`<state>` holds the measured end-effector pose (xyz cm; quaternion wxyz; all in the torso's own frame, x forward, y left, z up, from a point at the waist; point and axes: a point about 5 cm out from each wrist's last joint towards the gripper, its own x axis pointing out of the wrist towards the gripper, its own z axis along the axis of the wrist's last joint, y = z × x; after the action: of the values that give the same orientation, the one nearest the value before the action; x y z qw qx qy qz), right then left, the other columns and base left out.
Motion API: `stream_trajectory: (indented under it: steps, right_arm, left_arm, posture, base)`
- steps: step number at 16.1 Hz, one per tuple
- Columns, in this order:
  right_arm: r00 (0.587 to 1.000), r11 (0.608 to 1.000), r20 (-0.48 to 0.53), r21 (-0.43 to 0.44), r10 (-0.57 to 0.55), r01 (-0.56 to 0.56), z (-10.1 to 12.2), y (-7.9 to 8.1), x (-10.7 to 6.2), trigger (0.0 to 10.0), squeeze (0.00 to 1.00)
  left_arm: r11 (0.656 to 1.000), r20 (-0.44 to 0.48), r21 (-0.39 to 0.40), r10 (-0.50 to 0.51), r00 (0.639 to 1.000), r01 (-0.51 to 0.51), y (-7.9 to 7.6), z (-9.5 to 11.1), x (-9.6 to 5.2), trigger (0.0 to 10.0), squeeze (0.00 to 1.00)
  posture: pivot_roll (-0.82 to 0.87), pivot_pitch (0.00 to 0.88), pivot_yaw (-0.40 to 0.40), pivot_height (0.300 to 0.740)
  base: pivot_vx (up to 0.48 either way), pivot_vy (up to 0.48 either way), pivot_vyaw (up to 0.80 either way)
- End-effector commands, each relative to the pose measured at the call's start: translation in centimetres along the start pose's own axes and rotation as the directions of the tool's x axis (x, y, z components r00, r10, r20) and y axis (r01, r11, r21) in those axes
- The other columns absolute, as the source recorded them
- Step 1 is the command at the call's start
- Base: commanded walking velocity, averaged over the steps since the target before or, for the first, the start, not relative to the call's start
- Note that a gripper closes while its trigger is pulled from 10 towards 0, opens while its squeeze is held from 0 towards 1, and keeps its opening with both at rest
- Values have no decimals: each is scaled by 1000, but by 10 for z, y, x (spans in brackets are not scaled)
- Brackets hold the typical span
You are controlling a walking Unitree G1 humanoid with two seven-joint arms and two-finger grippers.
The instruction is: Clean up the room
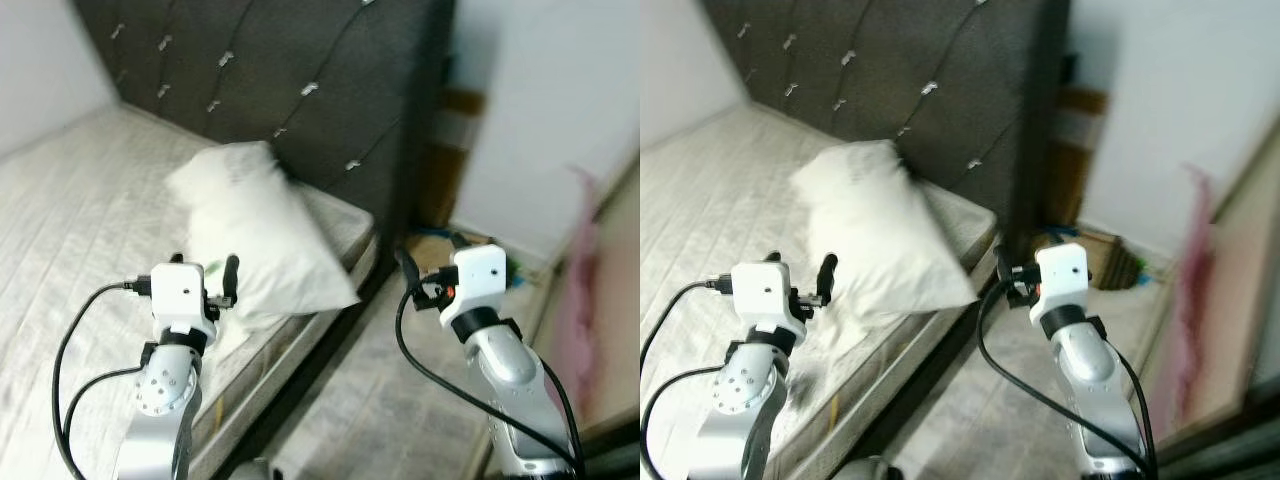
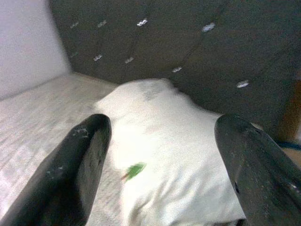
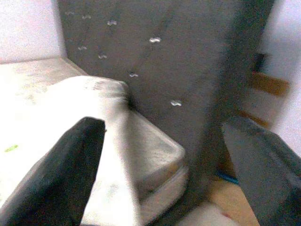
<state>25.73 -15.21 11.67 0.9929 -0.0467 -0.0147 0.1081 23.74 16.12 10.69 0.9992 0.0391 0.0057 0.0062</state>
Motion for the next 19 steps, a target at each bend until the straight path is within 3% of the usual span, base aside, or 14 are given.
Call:
stream_trajectory:
  steps: [1,6,8,14,19]
  right_arm:
    - [1000,1000,9,4,18,-19,1,6,1,10000,0]
    - [1000,1000,9,9,26,-26,0,8,2,10000,0]
    - [997,996,28,-57,66,-65,3,11,2,10000,0]
    - [999,998,19,-27,50,-50,1,11,2,10000,0]
    - [999,998,18,-35,46,-45,0,10,3,10000,0]
  left_arm:
    - [1000,-13,5,5,1000,-5,3,-2,-1,10000,0]
    - [1000,-1,-26,1,1000,-1,1,0,0,10000,0]
    - [1000,8,-7,-8,1000,8,1,1,0,10000,0]
    - [1000,4,-11,-15,1000,15,1,1,-2,10000,0]
    - [996,16,-22,-85,996,85,-8,2,-3,10000,0]
  posture:
    - [-67,37,12,740]
    - [-66,39,15,740]
    - [-69,44,15,740]
    - [-66,46,16,740]
    - [-65,43,7,740]
  base:
    - [0,0,800]
    - [0,0,800]
    - [0,0,800]
    - [0,0,800]
    - [0,0,800]
